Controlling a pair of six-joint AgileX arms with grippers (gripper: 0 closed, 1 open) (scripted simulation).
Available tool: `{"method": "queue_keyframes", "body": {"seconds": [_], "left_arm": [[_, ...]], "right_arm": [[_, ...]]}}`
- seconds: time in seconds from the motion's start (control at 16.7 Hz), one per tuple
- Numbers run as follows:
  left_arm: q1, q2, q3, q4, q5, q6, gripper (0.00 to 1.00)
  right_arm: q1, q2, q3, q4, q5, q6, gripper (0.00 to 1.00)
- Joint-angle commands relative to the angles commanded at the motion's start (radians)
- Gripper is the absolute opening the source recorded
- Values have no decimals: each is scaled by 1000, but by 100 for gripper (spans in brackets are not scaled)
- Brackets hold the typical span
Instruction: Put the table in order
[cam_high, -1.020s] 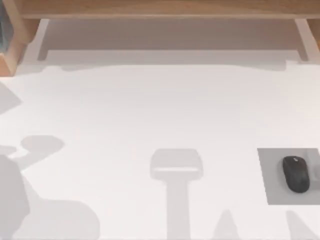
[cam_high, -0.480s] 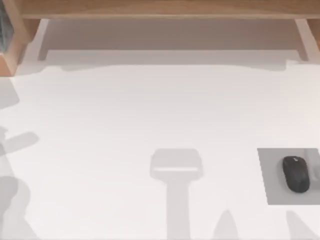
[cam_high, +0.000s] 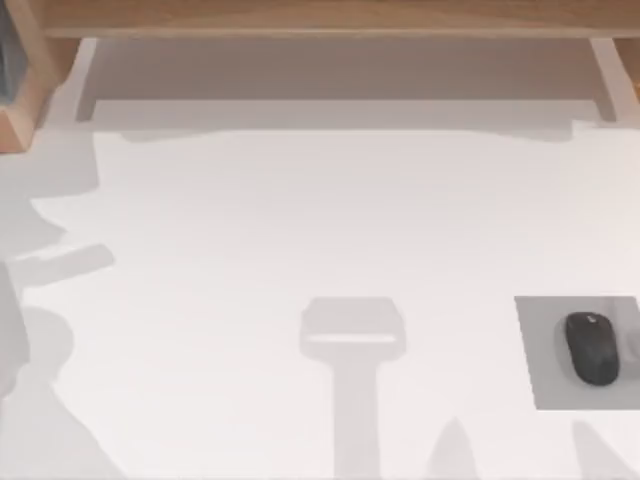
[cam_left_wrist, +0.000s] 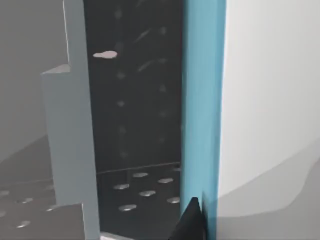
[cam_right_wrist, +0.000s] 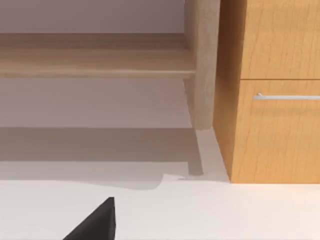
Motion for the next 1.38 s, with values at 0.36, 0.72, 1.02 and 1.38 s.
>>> {"method": "queue_keyframes", "body": {"seconds": [0.36, 0.72, 1.02, 1.38], "left_arm": [[-1, 6, 11, -1, -6, -2, 0], [-39, 90, 110, -12, -36, -14, 0], [-40, 91, 111, -12, -36, -14, 15], [-40, 91, 111, -12, -36, -14, 60]], "right_arm": [[0, 0, 0, 0, 0, 0, 100], [0, 0, 0, 0, 0, 0, 100], [0, 0, 0, 0, 0, 0, 100], [0, 0, 0, 0, 0, 0, 100]]}}
